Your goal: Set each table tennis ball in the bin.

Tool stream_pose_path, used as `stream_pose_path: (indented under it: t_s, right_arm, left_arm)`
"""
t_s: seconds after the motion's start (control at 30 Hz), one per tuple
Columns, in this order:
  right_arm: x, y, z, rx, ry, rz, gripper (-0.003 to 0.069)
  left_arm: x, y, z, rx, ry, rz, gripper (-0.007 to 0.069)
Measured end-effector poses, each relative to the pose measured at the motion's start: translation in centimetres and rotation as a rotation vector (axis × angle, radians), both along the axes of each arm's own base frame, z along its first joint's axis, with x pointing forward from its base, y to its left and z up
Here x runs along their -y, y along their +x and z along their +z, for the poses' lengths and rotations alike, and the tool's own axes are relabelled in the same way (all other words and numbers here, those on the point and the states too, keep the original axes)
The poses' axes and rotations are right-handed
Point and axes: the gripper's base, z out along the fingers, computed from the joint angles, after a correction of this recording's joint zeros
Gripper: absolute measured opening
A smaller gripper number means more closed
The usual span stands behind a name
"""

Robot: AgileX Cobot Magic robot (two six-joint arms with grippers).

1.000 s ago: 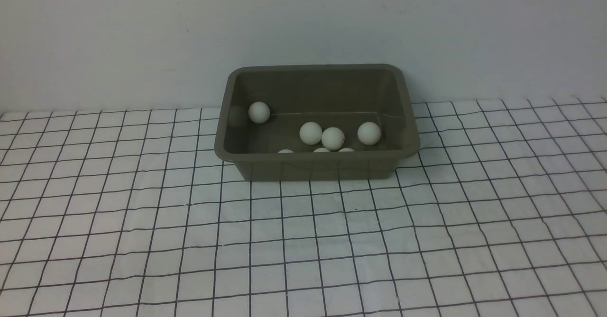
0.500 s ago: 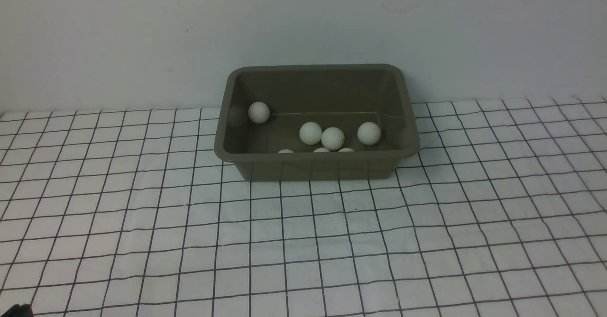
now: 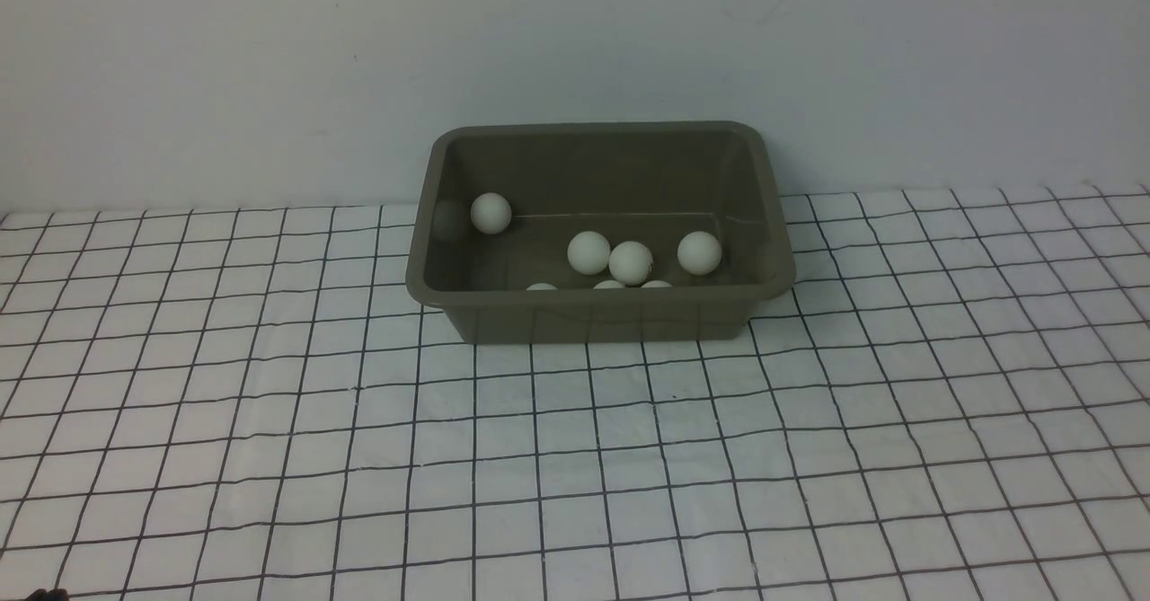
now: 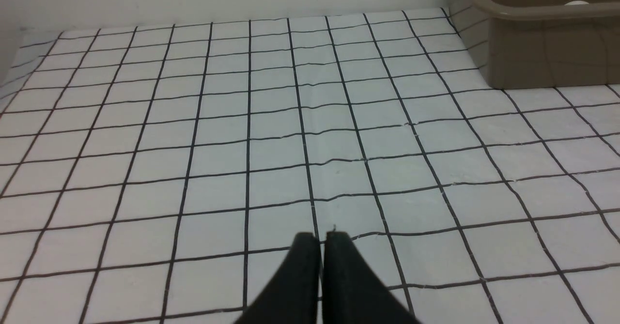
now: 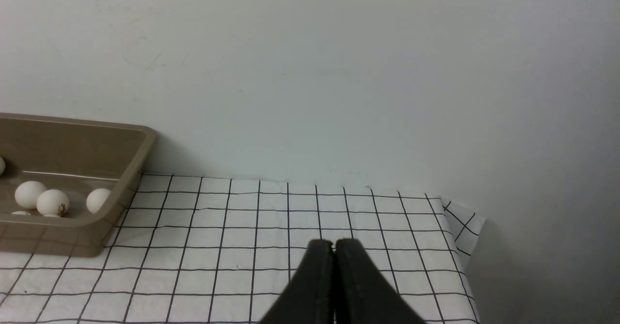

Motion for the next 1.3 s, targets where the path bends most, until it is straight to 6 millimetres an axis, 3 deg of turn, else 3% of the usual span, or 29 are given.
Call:
stream_pose_path:
  t_s: [0.23, 0.4, 0.6, 0.83, 1.07, 1.27, 1.3]
  right_arm:
    - [0.0, 0.0, 0.0, 0.000, 0.014, -0.002, -0.0018]
    - [-0.4, 0.0, -0.1, -0.015, 0.122, 0.017, -0.0018]
    - [-2.0, 0.5, 0.3, 0.077, 0.276, 0.133, -0.0018]
    - [-4.4, 1.9, -0.3, 0.202, 0.298, 0.278, -0.0018]
    - [-7.4, 3.5, -2.7, 0.351, 0.263, 0.373, -0.0018]
    - [-8.8, 5.2, -6.8, 0.417, 0.273, 0.317, -0.0018]
    - [-8.9, 5.8, -8.4, 0.424, 0.281, 0.269, -0.0018]
  left_arm:
    - [0.0, 0.0, 0.0, 0.000, -0.001, 0.000, -0.0004]
    - [0.0, 0.0, 0.0, 0.000, -0.001, 0.000, -0.0004]
    - [0.0, 0.0, 0.0, 0.000, -0.001, 0.000, -0.0004]
    - [0.0, 0.0, 0.0, 0.000, -0.001, 0.000, -0.0004]
    - [0.0, 0.0, 0.0, 0.000, -0.001, 0.000, -0.0004]
    - [0.0, 0.0, 0.0, 0.000, -0.001, 0.000, -0.0004]
    - [0.0, 0.0, 0.0, 0.000, -0.001, 0.000, -0.0004]
